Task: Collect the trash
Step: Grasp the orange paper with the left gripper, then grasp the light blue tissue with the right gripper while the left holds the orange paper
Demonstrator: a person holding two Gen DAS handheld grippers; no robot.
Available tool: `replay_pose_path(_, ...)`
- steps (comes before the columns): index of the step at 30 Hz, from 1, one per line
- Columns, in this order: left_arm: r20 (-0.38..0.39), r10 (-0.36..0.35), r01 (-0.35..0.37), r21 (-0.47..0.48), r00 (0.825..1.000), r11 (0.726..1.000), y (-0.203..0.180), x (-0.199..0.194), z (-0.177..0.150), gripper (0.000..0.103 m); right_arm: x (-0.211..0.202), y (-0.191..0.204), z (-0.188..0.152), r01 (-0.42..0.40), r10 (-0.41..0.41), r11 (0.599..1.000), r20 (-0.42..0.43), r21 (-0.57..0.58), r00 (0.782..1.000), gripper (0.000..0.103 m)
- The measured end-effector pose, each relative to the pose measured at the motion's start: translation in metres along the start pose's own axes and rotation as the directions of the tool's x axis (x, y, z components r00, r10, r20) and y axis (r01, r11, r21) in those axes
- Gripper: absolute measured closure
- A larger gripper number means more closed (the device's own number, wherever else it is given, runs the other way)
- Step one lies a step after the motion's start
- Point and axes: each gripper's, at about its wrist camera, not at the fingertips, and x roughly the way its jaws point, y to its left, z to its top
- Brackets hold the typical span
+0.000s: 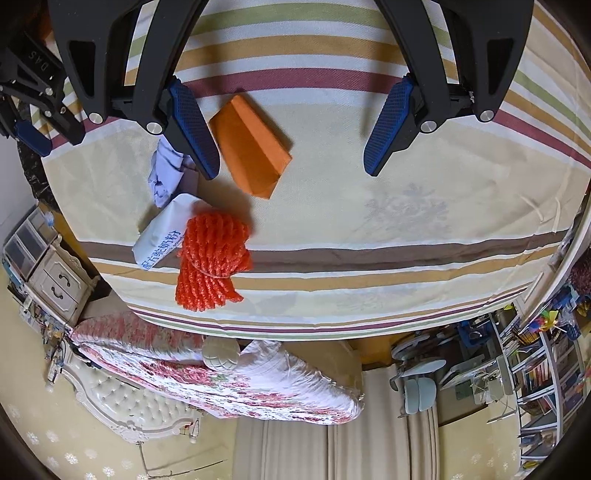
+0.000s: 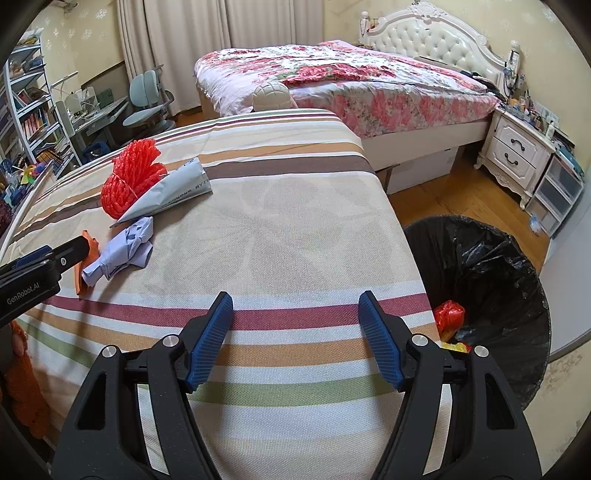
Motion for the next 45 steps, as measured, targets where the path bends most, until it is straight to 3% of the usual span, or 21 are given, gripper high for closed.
replay_pose_path(15, -0.031, 0.002, -0.003, -0.01, 1.0, 1.0, 0.006, 0.004, -0.011, 0.025, -0.001, 0.001, -0.001, 0.002, -0.002, 1.0, 0.001, -0.003, 1.0, 0.034)
replay_pose_path(18, -0.046, -0.018, 0.018, -0.002, 0.999, 1.0, 0.005, 0.008, -0.009, 0.038, -0.001, 0.001, -0.001, 0.003, -0.003, 1.0, 0.0, -0.002, 1.0, 0.034)
replay_pose_path(23, -0.026, -0.036, 0.038, 0.073, 0.999, 0.997, -0.004, 0.006, -0.014, 0.071, -0.001, 0.0, 0.0, 0.009, -0.009, 1.0, -0.003, -0.001, 1.0, 0.034)
replay_pose_path(32, -0.011, -0.036, 0.037, 0.107, 0.999, 0.994, 0.007, -0.001, -0.021, 0.073, -0.007, 0.014, 0.005, -0.008, 0.008, 1.0, 0.013, -0.014, 1.0, 0.034)
replay_pose_path(45, 0.004, 0.011, -0.011, 0.043, 1.0, 0.999, 0.055, -0.007, -0.023, 0.073, -0.009, 0.093, 0.034, -0.114, 0.118, 0.983, 0.02, -0.143, 0.993, 0.034)
